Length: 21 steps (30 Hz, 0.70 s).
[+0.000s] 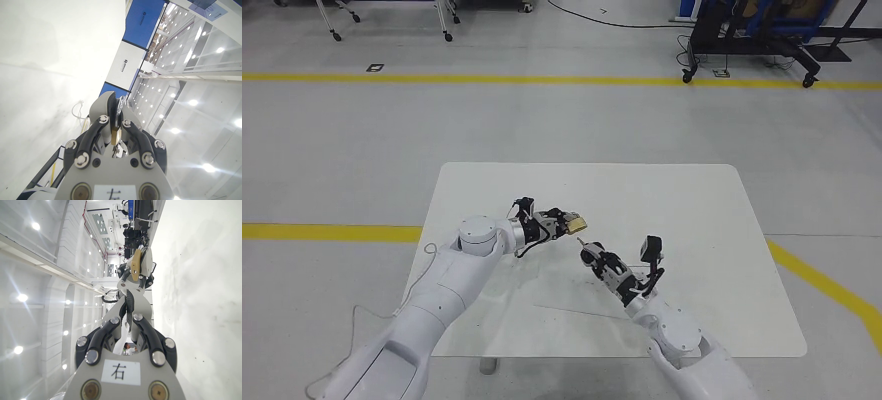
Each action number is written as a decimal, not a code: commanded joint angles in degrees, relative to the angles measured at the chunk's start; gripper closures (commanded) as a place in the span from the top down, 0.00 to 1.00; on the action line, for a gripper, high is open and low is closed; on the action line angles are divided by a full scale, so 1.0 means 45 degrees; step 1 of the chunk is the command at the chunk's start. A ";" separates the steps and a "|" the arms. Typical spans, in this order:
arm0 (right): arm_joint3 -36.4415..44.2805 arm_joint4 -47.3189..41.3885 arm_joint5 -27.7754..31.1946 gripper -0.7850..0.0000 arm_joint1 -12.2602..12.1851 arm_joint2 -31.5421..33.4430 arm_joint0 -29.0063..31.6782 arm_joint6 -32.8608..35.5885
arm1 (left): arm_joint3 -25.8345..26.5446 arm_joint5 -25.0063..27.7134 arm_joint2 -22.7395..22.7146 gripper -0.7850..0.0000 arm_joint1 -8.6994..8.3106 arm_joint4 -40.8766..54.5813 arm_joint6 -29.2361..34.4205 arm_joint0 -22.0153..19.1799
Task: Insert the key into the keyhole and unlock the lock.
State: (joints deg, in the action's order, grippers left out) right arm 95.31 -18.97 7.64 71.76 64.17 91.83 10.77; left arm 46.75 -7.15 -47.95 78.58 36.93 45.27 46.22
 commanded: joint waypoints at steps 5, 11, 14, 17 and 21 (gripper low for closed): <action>0.0181 -0.0750 -0.0673 0.00 0.0044 0.0127 0.0020 -0.0134 | 0.0260 0.0074 -0.0037 0.00 -0.0008 -0.0463 -0.0158 0.0140; 0.0048 -0.0859 -0.1234 0.00 0.0089 0.0137 -0.0089 -0.0414 | 0.0428 0.0051 -0.0096 0.00 -0.0028 -0.0926 -0.0247 0.0198; 0.0055 -0.0730 -0.1460 0.00 0.0115 0.0101 -0.0123 -0.0665 | 0.0500 -0.0015 -0.0110 0.00 -0.0029 -0.1123 -0.0299 0.0227; 0.0022 -0.0613 -0.1626 0.00 0.0134 0.0075 -0.0181 -0.0769 | 0.0598 -0.0064 -0.0103 0.00 -0.0025 -0.1329 -0.0320 0.0261; -0.0024 -0.0214 -0.1757 0.00 0.0167 0.0007 -0.0281 -0.1113 | 0.0722 -0.0162 -0.0137 0.00 -0.0026 -0.1484 -0.0284 0.0319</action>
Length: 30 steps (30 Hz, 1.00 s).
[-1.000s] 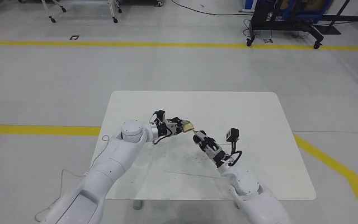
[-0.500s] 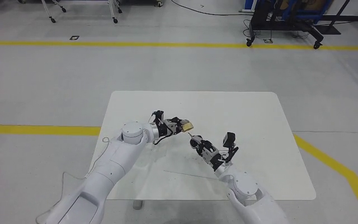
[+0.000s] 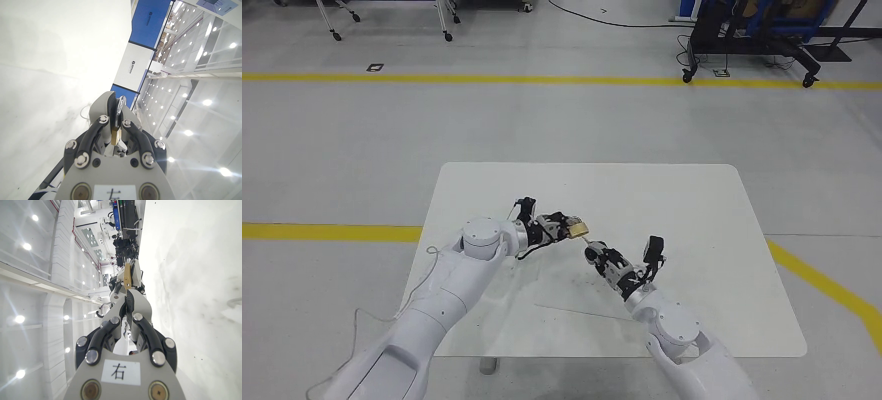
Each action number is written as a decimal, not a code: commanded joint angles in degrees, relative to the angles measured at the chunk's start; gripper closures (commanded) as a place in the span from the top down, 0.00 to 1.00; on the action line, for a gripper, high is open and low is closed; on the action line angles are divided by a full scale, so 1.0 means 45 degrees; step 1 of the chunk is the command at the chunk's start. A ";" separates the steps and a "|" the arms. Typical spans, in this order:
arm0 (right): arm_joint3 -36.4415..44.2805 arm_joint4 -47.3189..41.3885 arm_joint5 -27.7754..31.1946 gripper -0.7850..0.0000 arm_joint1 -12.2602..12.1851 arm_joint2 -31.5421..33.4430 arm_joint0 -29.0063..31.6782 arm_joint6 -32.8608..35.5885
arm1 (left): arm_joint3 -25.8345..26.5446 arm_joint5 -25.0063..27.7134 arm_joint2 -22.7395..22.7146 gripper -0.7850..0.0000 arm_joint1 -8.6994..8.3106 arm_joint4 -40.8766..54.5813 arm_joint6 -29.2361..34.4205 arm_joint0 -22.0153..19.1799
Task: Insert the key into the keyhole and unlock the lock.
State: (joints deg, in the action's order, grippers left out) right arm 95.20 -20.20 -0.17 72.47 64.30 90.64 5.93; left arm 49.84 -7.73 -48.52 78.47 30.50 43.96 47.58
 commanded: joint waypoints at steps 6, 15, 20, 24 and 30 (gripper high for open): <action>0.0034 0.0579 -0.0224 0.00 0.0061 -0.0146 -0.0052 -0.0542 | 0.0210 -0.0134 -0.0048 0.00 -0.0013 -0.0378 0.0013 0.0096; 0.0043 0.0934 -0.0363 0.00 0.0150 -0.0270 -0.0114 -0.0951 | 0.0323 -0.0200 -0.0120 0.00 -0.0003 -0.0634 0.0143 0.0171; 0.0017 0.0731 -0.0462 0.00 0.0191 -0.0321 -0.0195 -0.0640 | 0.0359 -0.0169 -0.0151 0.00 0.0012 -0.0751 0.0212 0.0193; -0.0081 0.0390 -0.0361 0.00 0.0230 -0.0216 -0.0287 -0.0595 | 0.0375 -0.0025 -0.0175 0.00 0.0026 -0.0801 0.0372 0.0217; -0.0445 0.0245 -0.0290 0.00 0.0310 -0.0217 -0.0527 -0.0728 | 0.0312 0.0070 -0.0232 0.00 0.0059 -0.0791 0.0508 0.0214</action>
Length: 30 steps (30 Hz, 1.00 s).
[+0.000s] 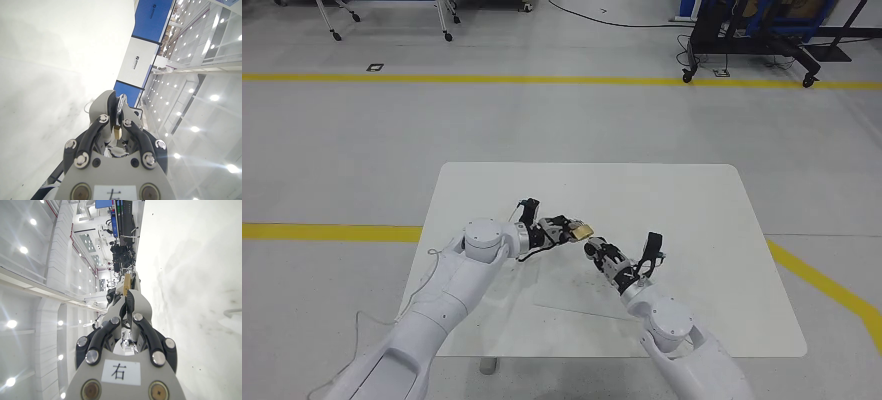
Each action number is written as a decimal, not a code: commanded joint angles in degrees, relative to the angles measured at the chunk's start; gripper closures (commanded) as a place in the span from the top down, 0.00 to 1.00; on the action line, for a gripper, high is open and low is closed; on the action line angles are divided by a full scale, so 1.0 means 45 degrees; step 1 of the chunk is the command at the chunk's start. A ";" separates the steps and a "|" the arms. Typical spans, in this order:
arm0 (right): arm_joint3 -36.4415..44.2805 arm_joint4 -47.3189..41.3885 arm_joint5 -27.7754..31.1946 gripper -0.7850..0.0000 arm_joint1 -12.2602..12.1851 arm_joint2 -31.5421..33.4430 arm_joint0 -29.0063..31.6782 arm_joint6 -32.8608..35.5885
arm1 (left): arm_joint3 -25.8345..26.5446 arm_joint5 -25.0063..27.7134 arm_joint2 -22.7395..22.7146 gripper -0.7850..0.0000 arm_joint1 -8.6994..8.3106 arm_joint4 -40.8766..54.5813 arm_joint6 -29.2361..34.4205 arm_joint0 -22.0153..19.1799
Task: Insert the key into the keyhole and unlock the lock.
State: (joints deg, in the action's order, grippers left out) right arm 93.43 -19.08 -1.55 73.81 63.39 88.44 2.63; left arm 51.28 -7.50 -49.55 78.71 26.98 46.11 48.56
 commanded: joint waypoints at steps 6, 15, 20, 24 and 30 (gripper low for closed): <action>-0.0157 -0.0040 0.0223 0.32 0.0062 -0.0028 -0.0128 0.0152 | -0.0071 0.0085 -0.0058 0.00 0.0040 -0.0053 0.0012 -0.0007; -0.0039 -0.0692 0.0797 0.27 0.0041 0.0352 0.0191 0.1027 | 0.0073 0.0940 -0.0217 0.00 0.0063 -0.0257 -0.0229 0.0089; -0.0183 -0.1963 0.1359 0.25 0.0019 0.0704 0.0345 0.2307 | 0.0281 0.1515 -0.0285 0.00 0.0049 -0.0505 -0.0172 0.0182; -0.0398 -0.2488 0.1612 0.25 0.0019 0.0926 0.0340 0.2668 | 0.0477 0.2051 -0.0273 0.00 0.0032 -0.0860 0.0007 0.0231; -0.0642 -0.2999 0.1778 0.14 0.0056 0.1002 0.0275 0.2878 | 0.0596 0.2357 -0.0385 0.00 0.0015 -0.0997 0.0025 0.0340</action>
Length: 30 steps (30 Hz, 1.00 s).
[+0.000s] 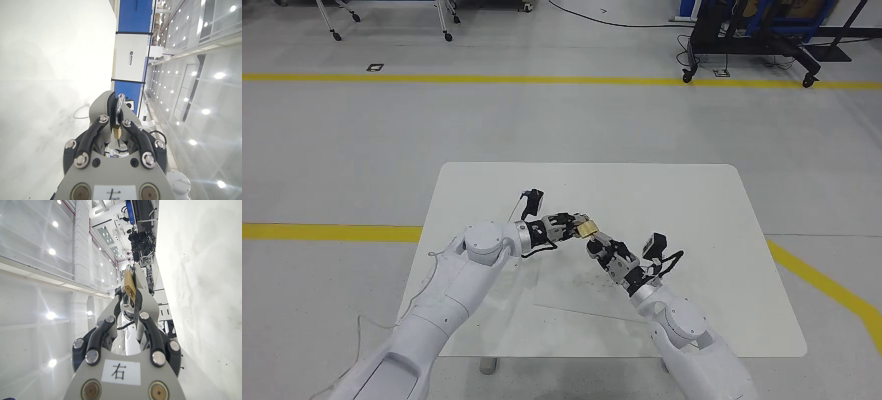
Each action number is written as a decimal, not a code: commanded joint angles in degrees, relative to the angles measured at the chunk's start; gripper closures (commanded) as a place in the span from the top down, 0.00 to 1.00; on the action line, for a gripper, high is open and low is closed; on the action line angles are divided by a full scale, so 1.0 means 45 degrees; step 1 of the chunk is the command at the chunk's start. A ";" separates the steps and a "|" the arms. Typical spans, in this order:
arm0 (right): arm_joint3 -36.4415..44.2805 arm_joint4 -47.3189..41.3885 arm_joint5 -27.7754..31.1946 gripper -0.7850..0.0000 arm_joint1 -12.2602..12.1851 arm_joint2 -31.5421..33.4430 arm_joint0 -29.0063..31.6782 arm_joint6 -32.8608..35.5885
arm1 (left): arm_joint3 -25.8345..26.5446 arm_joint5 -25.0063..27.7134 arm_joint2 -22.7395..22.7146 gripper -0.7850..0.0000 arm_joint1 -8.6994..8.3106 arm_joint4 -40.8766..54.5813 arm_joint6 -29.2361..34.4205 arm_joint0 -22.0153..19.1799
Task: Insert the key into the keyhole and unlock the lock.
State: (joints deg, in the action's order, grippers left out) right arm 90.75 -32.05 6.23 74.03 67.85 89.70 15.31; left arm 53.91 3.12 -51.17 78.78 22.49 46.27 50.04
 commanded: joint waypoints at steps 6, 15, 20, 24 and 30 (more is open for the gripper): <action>-0.0398 -0.0770 0.0159 0.00 0.0050 0.0085 -0.0097 0.0379 | 0.0189 0.0389 -0.0034 0.00 -0.0017 -0.0372 0.0117 0.0066; -0.1060 -0.3620 -0.0380 0.00 0.0103 0.0401 -0.0307 0.2499 | 0.0624 0.1594 -0.0137 0.00 -0.0060 -0.1014 0.0034 0.0207; -0.1432 -0.5150 -0.1078 0.00 0.0103 0.0646 -0.0418 0.3802 | 0.1112 0.2649 -0.0267 0.00 -0.0140 -0.1745 -0.0455 0.0502; -0.1669 -0.6161 -0.1616 0.00 0.0092 0.0850 -0.0470 0.4754 | 0.1440 0.3094 -0.0453 0.00 -0.0200 -0.1904 -0.0644 0.0736; -0.1918 -0.6896 -0.2185 0.00 0.0074 0.1008 -0.0546 0.5587 | 0.1746 0.3358 -0.0640 0.00 -0.0264 -0.2084 -0.0717 0.0949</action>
State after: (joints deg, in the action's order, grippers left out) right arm 82.27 -62.90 -3.49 74.38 72.28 87.29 40.18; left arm 61.59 18.17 -53.95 77.63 13.22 43.06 54.17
